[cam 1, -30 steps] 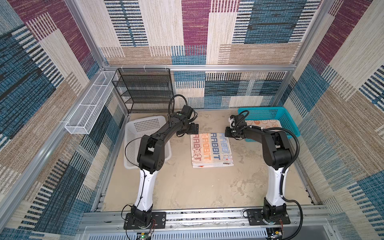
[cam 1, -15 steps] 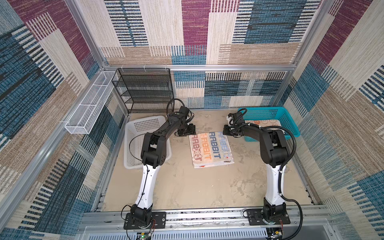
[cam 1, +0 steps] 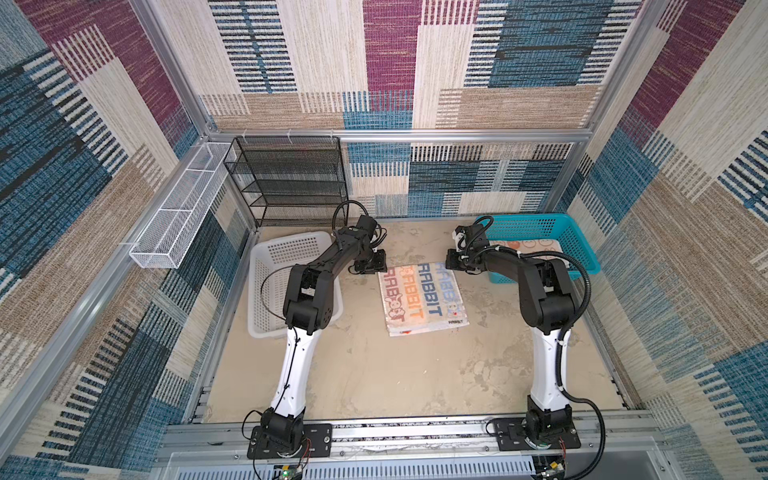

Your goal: Fold and stack the towels

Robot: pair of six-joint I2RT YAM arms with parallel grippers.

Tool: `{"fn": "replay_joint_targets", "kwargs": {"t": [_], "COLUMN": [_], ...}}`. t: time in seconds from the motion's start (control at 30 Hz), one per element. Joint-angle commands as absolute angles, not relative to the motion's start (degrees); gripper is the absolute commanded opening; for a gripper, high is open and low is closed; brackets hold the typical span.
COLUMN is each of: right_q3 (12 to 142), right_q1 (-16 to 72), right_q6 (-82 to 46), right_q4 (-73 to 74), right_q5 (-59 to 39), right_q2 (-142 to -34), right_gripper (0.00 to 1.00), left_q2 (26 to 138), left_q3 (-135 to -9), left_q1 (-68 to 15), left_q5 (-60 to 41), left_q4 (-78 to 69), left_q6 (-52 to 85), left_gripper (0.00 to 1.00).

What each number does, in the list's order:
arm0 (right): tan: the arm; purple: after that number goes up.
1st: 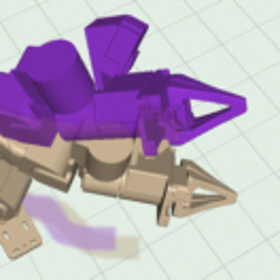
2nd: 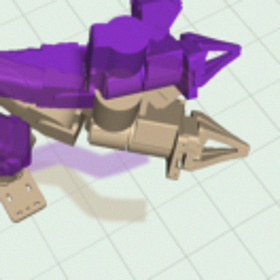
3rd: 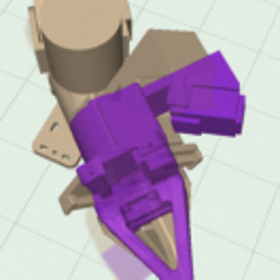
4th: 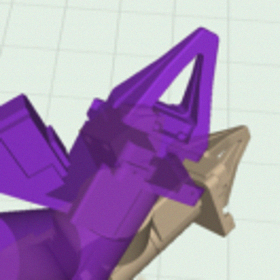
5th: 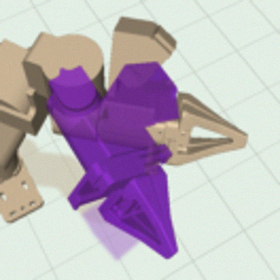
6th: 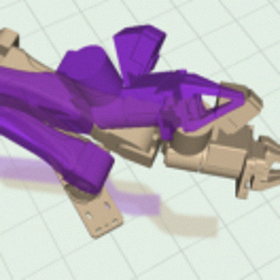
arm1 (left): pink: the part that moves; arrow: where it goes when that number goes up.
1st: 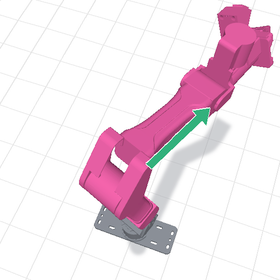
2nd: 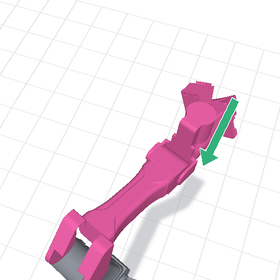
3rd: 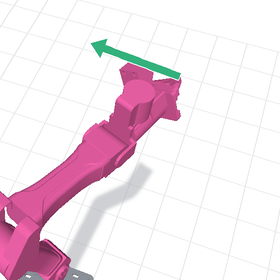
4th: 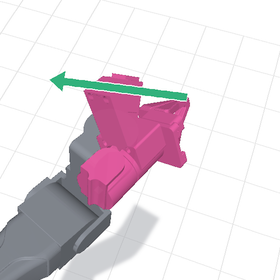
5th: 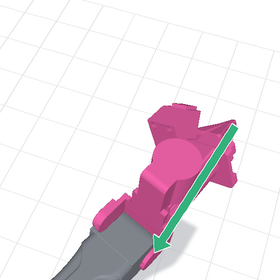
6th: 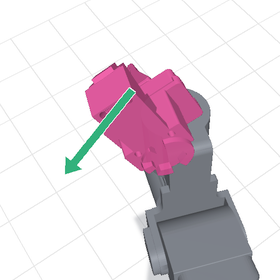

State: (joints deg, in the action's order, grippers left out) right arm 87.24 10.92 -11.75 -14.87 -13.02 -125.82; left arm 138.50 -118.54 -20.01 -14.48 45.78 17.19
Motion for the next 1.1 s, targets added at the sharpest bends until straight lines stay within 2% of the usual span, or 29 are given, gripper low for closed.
{"fn": "replay_joint_targets", "kwargs": {"t": [0.0,0.27,0.43,0.87,1.07], "right_q3": [86.75,86.66,86.57,86.40,86.31], "right_q1": [10.99,10.99,10.94,10.99,10.99], "right_q6": [-11.16,-11.43,-11.40,-11.34,-11.33], "right_q4": [-21.10,-21.03,-21.03,-20.90,-20.85], "right_q5": [-11.31,-11.51,-11.51,-11.74,-12.13], "right_q2": [-126.04,-125.82,-125.77,-125.51,-125.29], "right_gripper": [0.00,0.00,0.00,0.00,0.00], "left_q2": [138.88,137.74,138.90,139.31,139.98], "left_q3": [-117.75,-115.76,-116.85,-116.80,-116.81], "left_q1": [-19.89,-20.04,-20.11,-20.13,-20.13], "left_q5": [-12.99,-11.37,-13.00,-12.92,-12.27], "left_q4": [47.46,47.54,47.47,47.47,47.49], "left_q6": [14.69,13.21,12.57,10.99,10.38], "left_gripper": [0.42,0.27,0.22,0.21,0.00]}}
